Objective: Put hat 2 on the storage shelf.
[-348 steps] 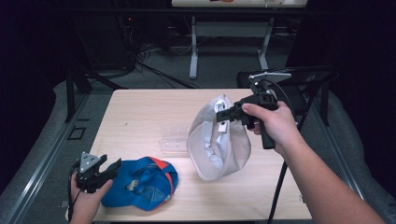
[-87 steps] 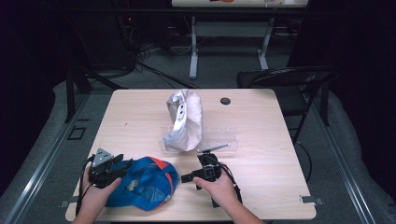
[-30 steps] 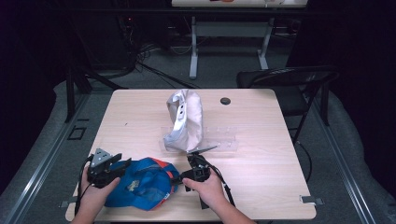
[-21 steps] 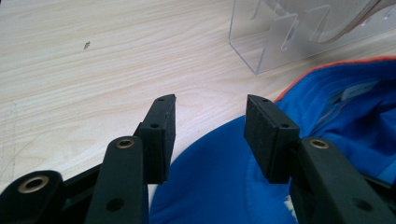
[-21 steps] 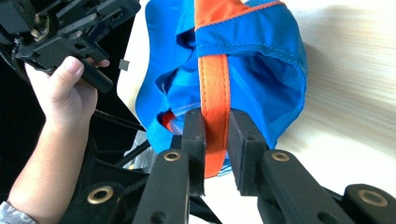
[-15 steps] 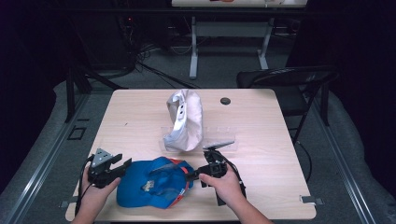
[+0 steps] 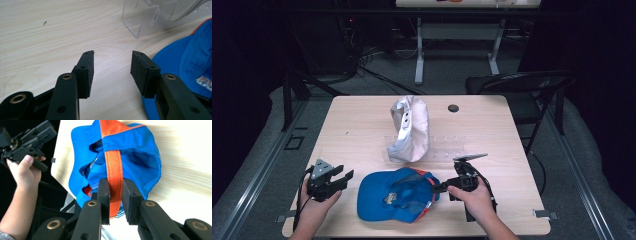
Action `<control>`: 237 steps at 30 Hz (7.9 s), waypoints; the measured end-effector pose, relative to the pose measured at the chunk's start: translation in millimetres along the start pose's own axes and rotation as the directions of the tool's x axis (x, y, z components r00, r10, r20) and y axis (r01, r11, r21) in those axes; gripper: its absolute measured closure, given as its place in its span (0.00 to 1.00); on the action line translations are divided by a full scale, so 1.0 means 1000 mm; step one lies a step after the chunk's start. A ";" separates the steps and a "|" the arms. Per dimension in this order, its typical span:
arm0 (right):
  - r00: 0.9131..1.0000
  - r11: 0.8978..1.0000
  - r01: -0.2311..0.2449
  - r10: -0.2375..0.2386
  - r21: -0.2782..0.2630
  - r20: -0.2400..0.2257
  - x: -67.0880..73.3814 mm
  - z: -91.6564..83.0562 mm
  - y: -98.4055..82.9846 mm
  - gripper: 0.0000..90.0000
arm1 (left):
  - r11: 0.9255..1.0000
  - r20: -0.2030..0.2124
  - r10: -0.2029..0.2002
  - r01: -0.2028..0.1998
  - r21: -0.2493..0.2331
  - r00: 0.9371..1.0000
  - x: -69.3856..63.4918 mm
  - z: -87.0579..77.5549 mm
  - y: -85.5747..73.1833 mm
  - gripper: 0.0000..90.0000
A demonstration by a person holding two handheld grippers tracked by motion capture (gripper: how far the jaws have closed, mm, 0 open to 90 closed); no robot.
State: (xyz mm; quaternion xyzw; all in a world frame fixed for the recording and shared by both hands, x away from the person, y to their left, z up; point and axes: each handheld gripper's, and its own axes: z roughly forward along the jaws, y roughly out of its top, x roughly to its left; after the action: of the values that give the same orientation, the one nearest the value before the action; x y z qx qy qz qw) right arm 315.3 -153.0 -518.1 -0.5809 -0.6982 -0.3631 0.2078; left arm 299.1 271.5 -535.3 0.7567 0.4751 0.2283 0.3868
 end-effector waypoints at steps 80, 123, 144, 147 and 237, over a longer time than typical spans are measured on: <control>0.992 0.997 -0.065 0.070 -0.046 0.103 -0.005 -0.092 0.014 0.86 | 1.000 -0.009 0.004 -0.004 0.007 1.000 0.000 0.002 -0.001 0.60; 0.985 0.990 -0.075 0.055 -0.120 -0.162 0.046 -0.141 0.050 0.86 | 1.000 -0.006 0.001 -0.001 0.004 1.000 -0.002 0.003 -0.001 0.59; 0.990 0.973 -0.063 0.033 -0.221 -0.134 0.065 -0.182 0.064 0.86 | 1.000 -0.004 0.000 0.000 0.003 1.000 -0.003 0.003 -0.001 0.58; 0.989 0.969 -0.077 0.043 -0.236 -0.144 0.065 -0.187 0.068 0.86 | 1.000 -0.003 -0.001 0.001 0.003 1.000 -0.002 0.003 -0.001 0.58; 0.994 0.963 -0.102 0.106 -0.248 0.000 0.059 -0.152 0.160 0.86 | 1.000 0.000 -0.003 0.003 0.003 1.000 0.003 0.004 -0.002 0.57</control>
State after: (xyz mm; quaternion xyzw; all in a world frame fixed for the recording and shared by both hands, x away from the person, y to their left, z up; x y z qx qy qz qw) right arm 435.1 -218.3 -335.1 -0.6405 -0.6174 -0.4321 0.1479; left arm 302.1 273.0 -539.1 0.7565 0.4768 0.2270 0.3859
